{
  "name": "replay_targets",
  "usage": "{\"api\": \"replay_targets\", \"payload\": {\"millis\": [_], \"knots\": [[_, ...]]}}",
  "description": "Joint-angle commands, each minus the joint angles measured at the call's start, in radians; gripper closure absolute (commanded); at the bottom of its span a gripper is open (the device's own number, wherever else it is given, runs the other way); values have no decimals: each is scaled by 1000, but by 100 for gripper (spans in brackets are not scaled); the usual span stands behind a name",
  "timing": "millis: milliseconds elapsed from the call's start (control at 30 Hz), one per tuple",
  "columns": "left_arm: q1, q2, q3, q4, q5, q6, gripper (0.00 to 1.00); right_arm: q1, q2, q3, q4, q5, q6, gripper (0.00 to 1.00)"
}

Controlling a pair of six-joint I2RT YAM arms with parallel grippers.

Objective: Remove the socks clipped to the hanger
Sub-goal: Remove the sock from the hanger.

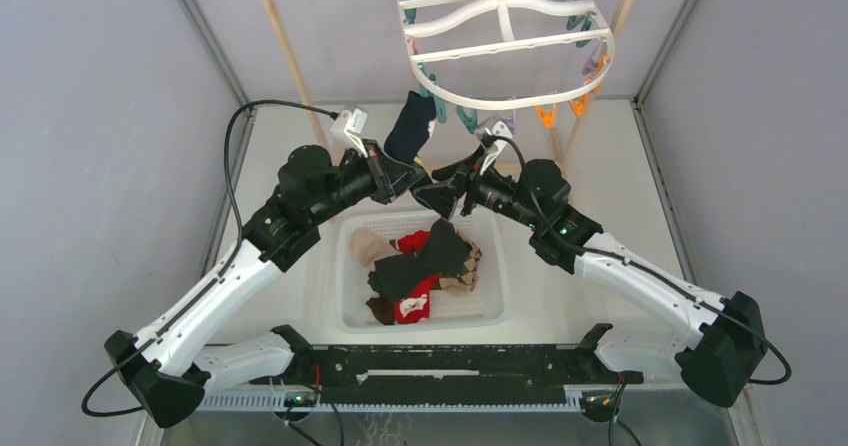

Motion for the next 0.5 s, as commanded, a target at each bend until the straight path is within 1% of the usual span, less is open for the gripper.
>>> {"api": "replay_targets", "payload": {"millis": [0, 67, 200, 233, 300, 333, 400, 467], "knots": [[-8, -34, 48, 25, 14, -11, 100, 28, 46, 73, 35, 7, -34, 35], [-7, -39, 49, 25, 15, -11, 100, 32, 60, 81, 31, 7, -36, 44], [-8, -40, 55, 23, 18, -9, 99, 34, 71, 90, 20, 15, -37, 69], [-7, -40, 57, 23, 19, -8, 98, 34, 72, 93, 16, 18, -37, 76], [-7, -39, 63, 20, 16, -3, 94, 34, 72, 99, 5, 25, -39, 93], [-8, -37, 66, 18, 15, 0, 91, 34, 70, 100, 2, 29, -40, 99], [-7, -33, 73, 9, 12, 5, 81, 34, 64, 100, -6, 42, -42, 100], [-7, -29, 79, 5, 13, 9, 73, 31, 57, 100, -18, 53, -43, 100]]}}
